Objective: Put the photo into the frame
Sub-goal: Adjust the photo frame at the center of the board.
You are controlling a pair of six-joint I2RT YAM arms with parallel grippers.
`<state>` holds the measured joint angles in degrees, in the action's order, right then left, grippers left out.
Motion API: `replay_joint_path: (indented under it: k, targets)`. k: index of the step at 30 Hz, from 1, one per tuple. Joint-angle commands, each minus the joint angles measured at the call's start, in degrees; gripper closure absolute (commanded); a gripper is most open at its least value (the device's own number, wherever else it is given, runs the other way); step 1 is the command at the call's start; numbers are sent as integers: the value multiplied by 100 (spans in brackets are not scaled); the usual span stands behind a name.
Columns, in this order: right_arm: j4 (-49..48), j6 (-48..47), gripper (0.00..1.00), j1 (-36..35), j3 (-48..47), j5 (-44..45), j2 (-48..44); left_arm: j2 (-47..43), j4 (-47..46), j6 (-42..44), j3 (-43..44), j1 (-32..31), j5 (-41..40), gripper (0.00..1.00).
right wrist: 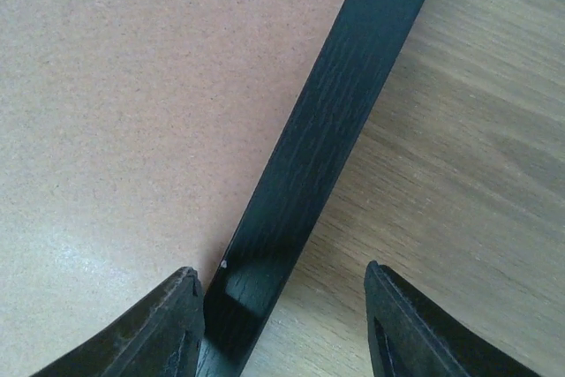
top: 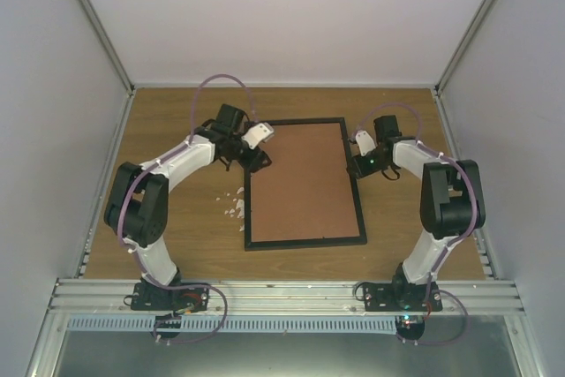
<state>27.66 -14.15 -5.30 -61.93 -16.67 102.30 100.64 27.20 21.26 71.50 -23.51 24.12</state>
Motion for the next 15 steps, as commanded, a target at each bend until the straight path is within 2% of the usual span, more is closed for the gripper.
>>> replay_joint_path:
  k: [1,9,15]
  targets:
    - [30,137,51,26,-100,415,357,-158,-252,-415,198,638,303,41]
    - [-79,-602,78,79,-493,740,948,-74,-215,-469,364,1370,536,39]
    - [-115,-1853,84,77,-1021,272,1424,-82,-233,-425,273,1531,566,39]
